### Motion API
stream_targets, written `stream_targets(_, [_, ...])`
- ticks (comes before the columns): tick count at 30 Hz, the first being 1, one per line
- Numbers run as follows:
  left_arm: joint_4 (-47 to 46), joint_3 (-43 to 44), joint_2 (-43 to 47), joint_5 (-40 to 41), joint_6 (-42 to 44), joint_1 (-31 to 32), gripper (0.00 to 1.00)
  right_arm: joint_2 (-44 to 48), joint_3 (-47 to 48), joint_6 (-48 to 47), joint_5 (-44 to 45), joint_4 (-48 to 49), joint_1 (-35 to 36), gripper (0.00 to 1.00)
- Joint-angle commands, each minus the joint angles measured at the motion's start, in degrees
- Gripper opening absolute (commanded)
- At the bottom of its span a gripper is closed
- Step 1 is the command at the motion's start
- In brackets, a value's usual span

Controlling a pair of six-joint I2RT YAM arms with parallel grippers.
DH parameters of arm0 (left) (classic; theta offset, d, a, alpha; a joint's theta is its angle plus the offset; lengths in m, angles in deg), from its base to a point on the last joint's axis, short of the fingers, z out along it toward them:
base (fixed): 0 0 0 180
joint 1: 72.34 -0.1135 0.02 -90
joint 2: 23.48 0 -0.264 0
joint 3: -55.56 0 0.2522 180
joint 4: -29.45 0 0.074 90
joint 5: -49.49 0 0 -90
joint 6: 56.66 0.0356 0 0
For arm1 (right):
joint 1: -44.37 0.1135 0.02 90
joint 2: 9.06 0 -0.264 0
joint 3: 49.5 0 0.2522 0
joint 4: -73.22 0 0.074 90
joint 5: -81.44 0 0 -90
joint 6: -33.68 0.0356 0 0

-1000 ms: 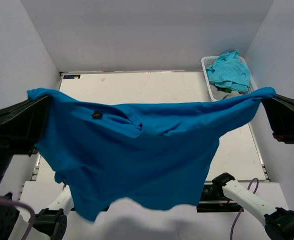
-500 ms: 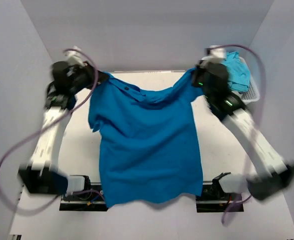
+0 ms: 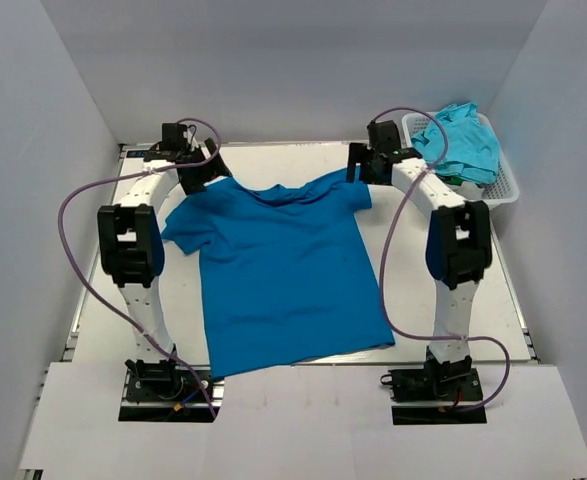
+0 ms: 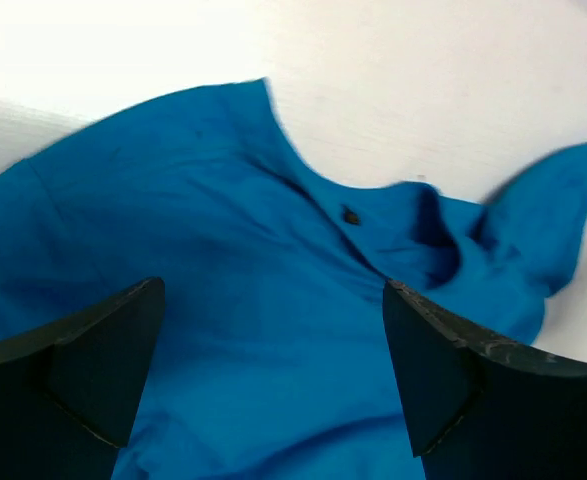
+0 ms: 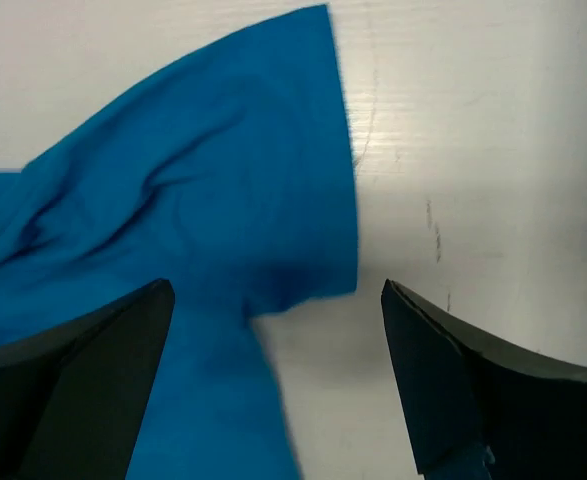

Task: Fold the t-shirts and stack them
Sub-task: Flatten out the tshirt

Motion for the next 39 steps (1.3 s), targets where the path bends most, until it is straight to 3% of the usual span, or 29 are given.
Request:
stream_targets(1, [0.41,-0.64,8.94,-0.19,2.78,1.21,1.0,11.83,-5.0,-0.68,-6.5,2.42,0.98,0.9])
stream_targets(3, [-0.9,-7.05,11.67,-1.07,2.79,1.21,1.0,15.62,-7.98,-1.56,-9.14,3.04,1.42,0.9])
stream_targets(4, [-1.69,-9.33,14.64,-2.38,2.18,1.21,1.0,18.42,-13.57,-1.65,-14.02,4.0,1.77,0.9])
stream_targets(7, [-4.41,-20.38,20.97,-3.0,2.17,1.73,1.0,25.12,-23.52,-1.39,-18.87,5.94,3.43,0.9])
stream_targets(11, [-8.8,-28.94,25.64,-3.01,0.34,1.74,1.0,31.88,-36.16,1.69,-23.72,5.94,6.51,0.9])
stream_targets(21, [-12.77,-35.62,19.15,-2.31,-0.73,2.26,1.0,44.54,-60.46,10.92,-23.83,7.26,13.99,0.9])
stream_targets(27, [-12.16,-40.89,20.2,2.17,-2.74,1.74,1.0,42.8,-62.67,13.2,-20.57,7.87,13.73,0.9])
stream_targets(30, [-10.4,-46.85,22.22,6.73,-8.08,2.35,1.0,38.67,-61.88,13.38,-18.39,8.23,13.64,0.9])
stream_targets(35, [-8.83,-57.68,34.23,9.64,-14.08,2.35,1.0,31.39,-58.72,13.3,-12.67,8.14,12.76,0.9])
stream_targets(39, [-3.11,-64.27,43.74,10.17,-17.42,3.4,1.0,23.91,-51.61,11.28,-4.06,1.82,11.0,0.9])
